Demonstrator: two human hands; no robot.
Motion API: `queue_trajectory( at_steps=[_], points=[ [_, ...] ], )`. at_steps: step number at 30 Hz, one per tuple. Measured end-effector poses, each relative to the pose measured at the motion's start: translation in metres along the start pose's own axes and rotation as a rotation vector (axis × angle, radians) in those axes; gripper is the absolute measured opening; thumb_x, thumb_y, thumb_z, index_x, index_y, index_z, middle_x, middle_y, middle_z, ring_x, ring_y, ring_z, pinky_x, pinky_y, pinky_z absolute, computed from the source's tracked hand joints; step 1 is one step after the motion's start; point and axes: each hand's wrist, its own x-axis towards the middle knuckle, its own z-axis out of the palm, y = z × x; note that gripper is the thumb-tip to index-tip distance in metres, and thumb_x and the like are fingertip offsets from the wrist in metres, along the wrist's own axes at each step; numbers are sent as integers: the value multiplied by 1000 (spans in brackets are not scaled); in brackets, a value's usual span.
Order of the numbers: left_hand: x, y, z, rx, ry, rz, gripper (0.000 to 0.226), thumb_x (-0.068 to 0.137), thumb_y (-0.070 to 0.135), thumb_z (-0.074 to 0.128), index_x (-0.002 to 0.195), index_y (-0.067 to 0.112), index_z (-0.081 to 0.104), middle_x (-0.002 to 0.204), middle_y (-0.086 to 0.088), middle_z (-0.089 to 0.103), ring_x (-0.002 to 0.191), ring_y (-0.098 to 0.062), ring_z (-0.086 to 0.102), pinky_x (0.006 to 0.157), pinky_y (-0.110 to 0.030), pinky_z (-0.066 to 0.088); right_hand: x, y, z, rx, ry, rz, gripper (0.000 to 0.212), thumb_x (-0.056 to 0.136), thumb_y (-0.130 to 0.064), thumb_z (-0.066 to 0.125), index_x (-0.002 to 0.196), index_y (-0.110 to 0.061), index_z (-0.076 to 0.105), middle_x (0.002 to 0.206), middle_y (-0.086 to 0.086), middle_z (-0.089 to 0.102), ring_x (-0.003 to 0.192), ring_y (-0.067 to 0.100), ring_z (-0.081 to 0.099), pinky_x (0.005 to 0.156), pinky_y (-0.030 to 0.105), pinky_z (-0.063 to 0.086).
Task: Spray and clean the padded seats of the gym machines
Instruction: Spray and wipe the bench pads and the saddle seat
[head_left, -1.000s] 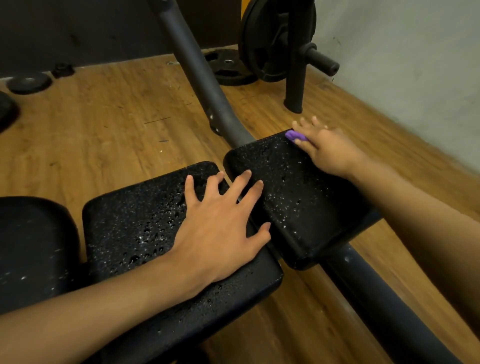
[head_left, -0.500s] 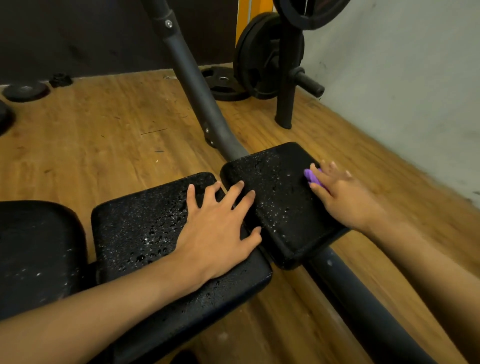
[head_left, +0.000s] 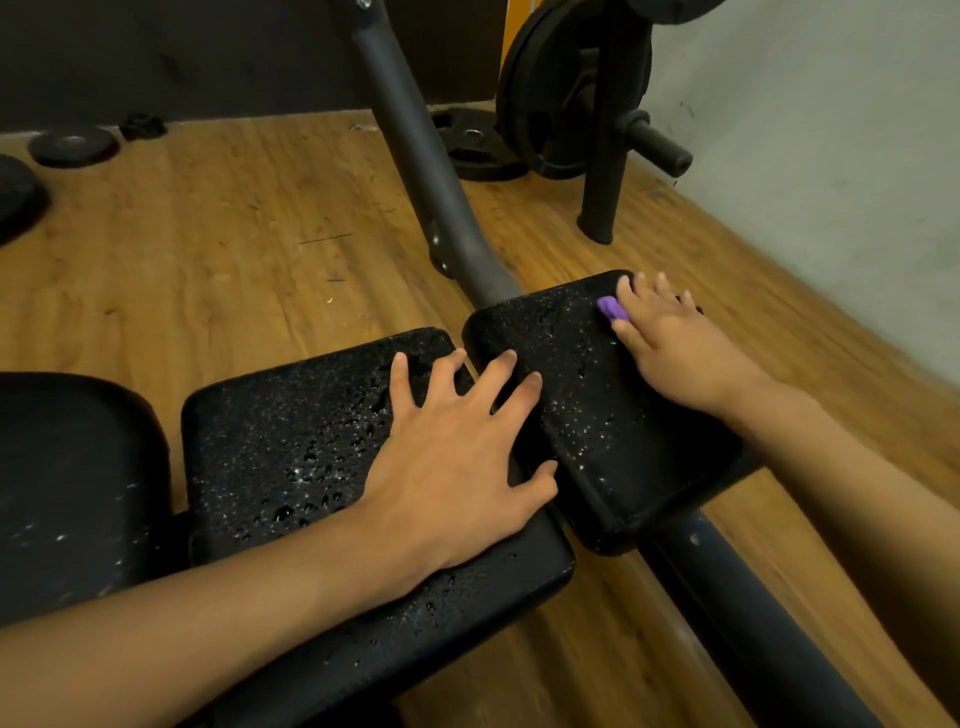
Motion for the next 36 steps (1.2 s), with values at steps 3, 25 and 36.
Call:
queue_trajectory(
  at_steps=[3,25,36],
  points=[
    [0,0,0,7,-6,4,82,85,75,19,158,38,21,167,9,15,151,-33,15,118,-72,5,49,-19,-7,76,16,30,56,109,-33,29,158,-8,17,166,14,12,154,29,0,123,44,3],
    [-3,0,-3,-33,10,-3,84,86,74,15,160,36,20,169,7,16,152,-32,16,119,-70,5,-129,17,-1,154,-6,-179,53,103,-31,38,153,-38,24,164,-15,10,148,-10,-4,125,25,0],
    [-1,2,0,-27,34,7,78,90,71,29,159,35,25,168,6,19,152,-32,19,119,-72,7,40,-11,-11,109,-19,-35,52,109,-26,31,159,-26,19,168,7,5,154,25,-7,122,41,-4]
  ],
)
